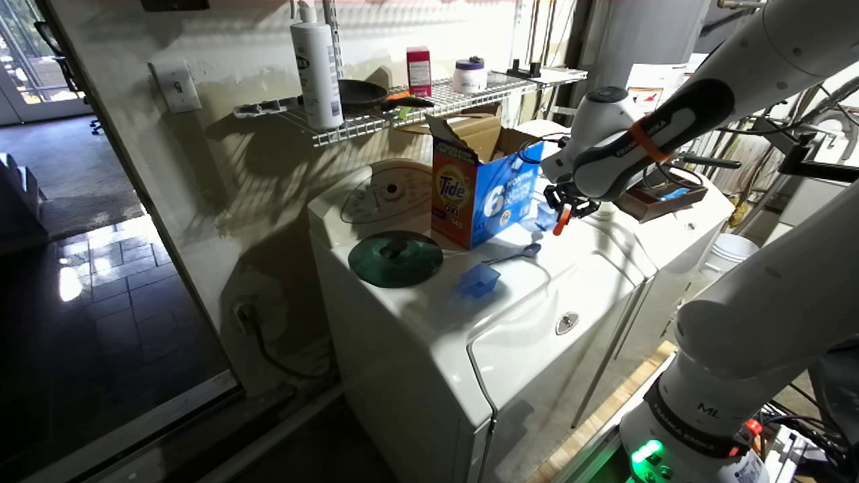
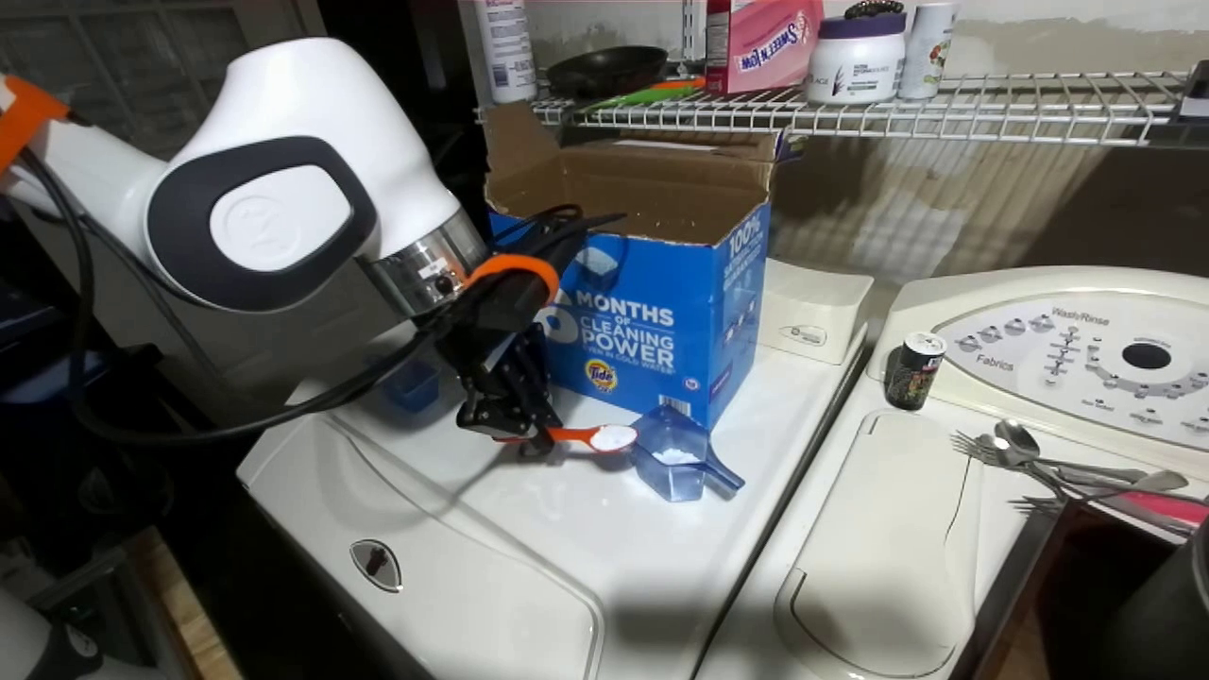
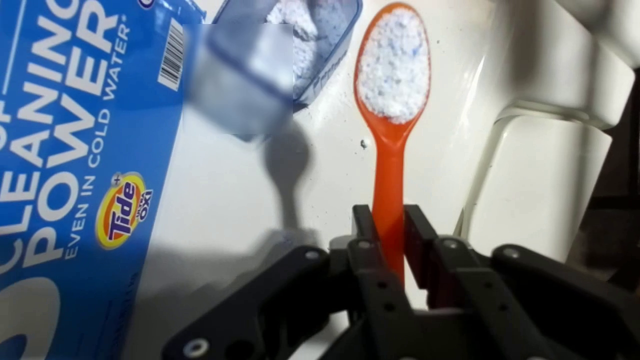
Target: Pour the contents of the orange spoon into the blue cup on the right
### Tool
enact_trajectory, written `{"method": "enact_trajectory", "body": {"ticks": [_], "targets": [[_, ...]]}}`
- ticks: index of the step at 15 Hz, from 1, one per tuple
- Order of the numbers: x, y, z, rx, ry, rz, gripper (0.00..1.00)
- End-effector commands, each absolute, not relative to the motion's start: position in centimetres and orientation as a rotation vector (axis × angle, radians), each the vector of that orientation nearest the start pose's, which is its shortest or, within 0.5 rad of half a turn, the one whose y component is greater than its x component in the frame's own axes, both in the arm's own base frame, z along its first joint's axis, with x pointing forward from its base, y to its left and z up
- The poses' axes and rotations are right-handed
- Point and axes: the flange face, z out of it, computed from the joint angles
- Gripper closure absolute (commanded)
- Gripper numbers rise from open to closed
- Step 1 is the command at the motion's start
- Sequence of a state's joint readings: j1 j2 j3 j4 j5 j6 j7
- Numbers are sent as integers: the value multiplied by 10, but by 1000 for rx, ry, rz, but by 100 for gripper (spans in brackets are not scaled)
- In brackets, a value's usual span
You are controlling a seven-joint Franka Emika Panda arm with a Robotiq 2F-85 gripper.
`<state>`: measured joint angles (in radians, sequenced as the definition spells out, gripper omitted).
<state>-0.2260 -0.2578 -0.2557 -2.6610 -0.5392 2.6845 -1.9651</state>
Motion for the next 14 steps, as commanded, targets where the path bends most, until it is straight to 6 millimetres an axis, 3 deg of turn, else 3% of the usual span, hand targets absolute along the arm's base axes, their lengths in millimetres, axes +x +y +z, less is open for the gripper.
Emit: {"method": "enact_trajectory", "body": {"ticks": [1, 2, 5, 6, 14], "targets": [[390, -183, 349, 1571, 2311, -163, 95], [390, -184, 349, 1568, 2314, -160, 81], [389, -184, 348, 1569, 2315, -160, 81], [389, -184, 348, 1569, 2315, -160, 95], [402, -200, 350, 1550, 2334, -115, 95]]}}
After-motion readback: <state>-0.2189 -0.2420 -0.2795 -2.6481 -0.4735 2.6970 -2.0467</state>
